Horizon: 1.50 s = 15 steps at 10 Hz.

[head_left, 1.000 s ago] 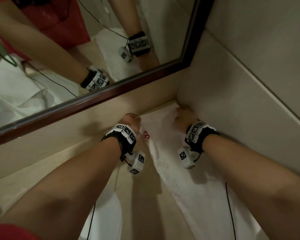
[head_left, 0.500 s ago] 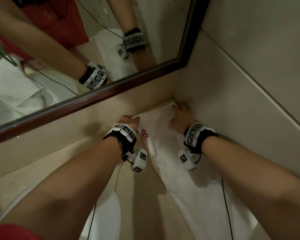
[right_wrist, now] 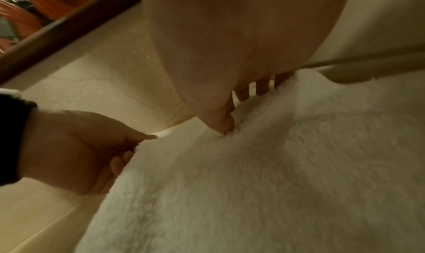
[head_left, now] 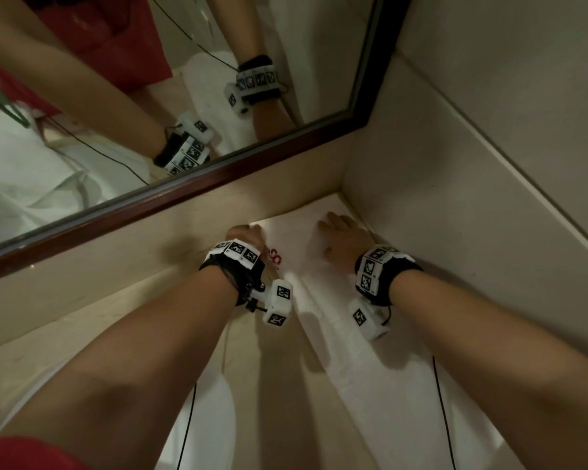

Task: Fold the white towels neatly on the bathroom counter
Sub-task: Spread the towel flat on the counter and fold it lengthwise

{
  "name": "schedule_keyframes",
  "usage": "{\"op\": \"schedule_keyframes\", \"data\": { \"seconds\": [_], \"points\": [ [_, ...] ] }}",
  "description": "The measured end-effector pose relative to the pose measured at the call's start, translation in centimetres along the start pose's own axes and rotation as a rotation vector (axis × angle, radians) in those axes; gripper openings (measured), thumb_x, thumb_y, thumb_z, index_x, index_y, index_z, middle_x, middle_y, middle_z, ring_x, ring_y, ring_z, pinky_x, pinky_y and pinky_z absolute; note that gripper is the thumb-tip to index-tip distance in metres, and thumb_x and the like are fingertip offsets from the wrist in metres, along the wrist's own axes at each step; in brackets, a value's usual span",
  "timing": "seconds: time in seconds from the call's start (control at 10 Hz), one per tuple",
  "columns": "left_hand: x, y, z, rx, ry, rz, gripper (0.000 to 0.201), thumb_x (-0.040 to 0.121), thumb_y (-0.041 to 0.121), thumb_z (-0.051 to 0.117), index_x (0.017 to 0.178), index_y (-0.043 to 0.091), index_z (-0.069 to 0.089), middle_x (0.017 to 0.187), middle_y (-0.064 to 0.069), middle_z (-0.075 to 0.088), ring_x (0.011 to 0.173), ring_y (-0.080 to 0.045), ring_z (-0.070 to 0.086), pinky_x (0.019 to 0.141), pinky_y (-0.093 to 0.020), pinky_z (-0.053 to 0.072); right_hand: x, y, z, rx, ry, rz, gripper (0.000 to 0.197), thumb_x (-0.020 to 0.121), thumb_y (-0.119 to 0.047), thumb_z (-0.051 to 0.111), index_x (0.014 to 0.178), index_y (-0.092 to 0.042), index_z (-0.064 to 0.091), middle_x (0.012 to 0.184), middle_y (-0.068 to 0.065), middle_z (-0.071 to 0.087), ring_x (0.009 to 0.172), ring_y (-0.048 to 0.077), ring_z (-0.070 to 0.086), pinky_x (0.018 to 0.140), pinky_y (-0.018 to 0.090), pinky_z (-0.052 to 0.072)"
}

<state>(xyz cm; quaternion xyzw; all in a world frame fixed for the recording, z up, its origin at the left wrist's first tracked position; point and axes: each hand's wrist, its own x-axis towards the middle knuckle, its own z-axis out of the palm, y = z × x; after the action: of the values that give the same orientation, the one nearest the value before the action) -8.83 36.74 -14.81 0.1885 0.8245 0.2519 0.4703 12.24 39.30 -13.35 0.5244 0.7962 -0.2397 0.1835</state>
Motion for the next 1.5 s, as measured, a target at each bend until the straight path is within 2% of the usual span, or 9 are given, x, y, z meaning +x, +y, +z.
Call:
{"op": "schedule_keyframes", "data": {
  "seconds": [0.1, 0.3, 0.5, 0.8, 1.0, 1.1, 1.3, 1.4, 1.5],
  "points": [
    [-1.2, 0.6, -0.7, 0.251, -0.023, 0.098, 0.027, 0.1, 0.023, 0.041, 0.111, 0.006, 0.058, 0.122, -0.02, 0.059, 0.114, -0.036, 0.056, 0.097, -0.038, 0.046, 0.5, 0.0, -0.1, 0.011, -0.024, 0.002, 0.073, 0.094, -0.026, 0.046, 0.154, -0.025, 0.005, 0.162, -0.001, -0.01, 0.149, 0.024, -0.005, 0.12, 0.042, 0.011],
    [-1.4, 0.0, -0.5, -0.007, -0.093, -0.001, 0.046, 0.074, 0.053, 0.061, 0.07, 0.008, 0.07, 0.061, -0.015, 0.069, 0.059, -0.034, 0.068, 0.073, -0.056, 0.058, -0.4, -0.3, -0.2, 0.077, -0.028, -0.016, 0.072, 0.095, -0.023, 0.047, 0.155, -0.024, 0.007, 0.162, 0.002, -0.01, 0.149, 0.027, -0.007, 0.12, 0.038, 0.009],
    [-5.0, 0.3, -0.9, 0.084, -0.341, -0.185, 0.032, 0.084, 0.036, 0.071, 0.083, 0.007, 0.059, 0.064, -0.007, 0.056, 0.05, -0.019, 0.048, 0.048, -0.024, 0.04, -3.6, -2.0, 0.6, 0.069, 0.124, -0.129, 0.059, 0.093, -0.021, 0.051, 0.149, -0.027, 0.031, 0.159, 0.004, 0.017, 0.14, 0.031, 0.022, 0.112, 0.04, 0.031],
    [-5.0, -0.4, 0.1, 0.162, -0.283, -0.151, 0.038, 0.087, 0.034, 0.07, 0.064, 0.014, 0.048, 0.051, -0.002, 0.045, 0.045, -0.016, 0.039, 0.041, -0.02, 0.03, -6.0, -2.8, 2.9, -0.052, 0.031, -0.18, 0.068, 0.086, -0.024, 0.054, 0.147, -0.034, 0.028, 0.157, 0.006, 0.017, 0.138, 0.034, 0.022, 0.103, 0.048, 0.035],
    [-3.6, -1.3, 1.2, 0.282, -0.21, -0.062, 0.056, 0.075, 0.045, 0.078, 0.115, 0.007, 0.065, 0.11, -0.016, 0.069, 0.102, -0.032, 0.066, 0.094, -0.047, 0.052, -5.8, -2.5, 3.1, -0.097, -0.017, -0.185, 0.071, 0.087, -0.027, 0.055, 0.149, -0.034, 0.022, 0.16, 0.004, 0.004, 0.144, 0.031, 0.011, 0.108, 0.051, 0.029],
    [-4.0, -1.1, 0.8, 0.357, -0.154, -0.007, 0.046, 0.079, 0.046, 0.075, 0.103, 0.007, 0.068, 0.105, -0.012, 0.07, 0.097, -0.028, 0.067, 0.093, -0.043, 0.052, -5.7, -2.2, 2.9, -0.098, -0.033, -0.198, 0.07, 0.088, -0.027, 0.054, 0.15, -0.033, 0.022, 0.16, 0.003, 0.005, 0.144, 0.031, 0.011, 0.108, 0.052, 0.031],
    [-4.3, -1.6, 0.1, 0.289, -0.092, 0.092, 0.027, 0.088, 0.031, 0.07, 0.101, 0.008, 0.062, 0.073, -0.004, 0.06, 0.056, -0.015, 0.054, 0.05, -0.023, 0.041, -6.2, -1.8, 2.8, -0.024, -0.059, -0.206, 0.073, 0.09, -0.022, 0.054, 0.152, -0.025, 0.018, 0.162, 0.007, 0.001, 0.147, 0.028, 0.006, 0.113, 0.049, 0.029],
    [-4.7, -2.6, 0.4, 0.175, -0.116, 0.075, 0.027, 0.084, 0.033, 0.072, 0.093, 0.01, 0.062, 0.079, -0.006, 0.063, 0.06, -0.018, 0.059, 0.056, -0.022, 0.05, -7.4, -1.0, 3.4, 0.128, -0.01, -0.172, 0.073, 0.09, -0.015, 0.053, 0.153, -0.022, 0.017, 0.162, 0.009, -0.002, 0.149, 0.027, 0.0, 0.119, 0.042, 0.019],
    [-4.7, -3.1, 1.0, 0.147, -0.075, 0.037, 0.047, 0.068, 0.054, 0.071, 0.084, 0.01, 0.068, 0.066, -0.009, 0.071, 0.064, -0.029, 0.069, 0.077, -0.046, 0.059, -9.5, 0.4, 4.1, 0.196, 0.067, -0.088, 0.07, 0.09, -0.014, 0.05, 0.152, -0.025, 0.019, 0.162, 0.004, 0.0, 0.149, 0.023, 0.0, 0.118, 0.039, 0.021]
  ]
}}
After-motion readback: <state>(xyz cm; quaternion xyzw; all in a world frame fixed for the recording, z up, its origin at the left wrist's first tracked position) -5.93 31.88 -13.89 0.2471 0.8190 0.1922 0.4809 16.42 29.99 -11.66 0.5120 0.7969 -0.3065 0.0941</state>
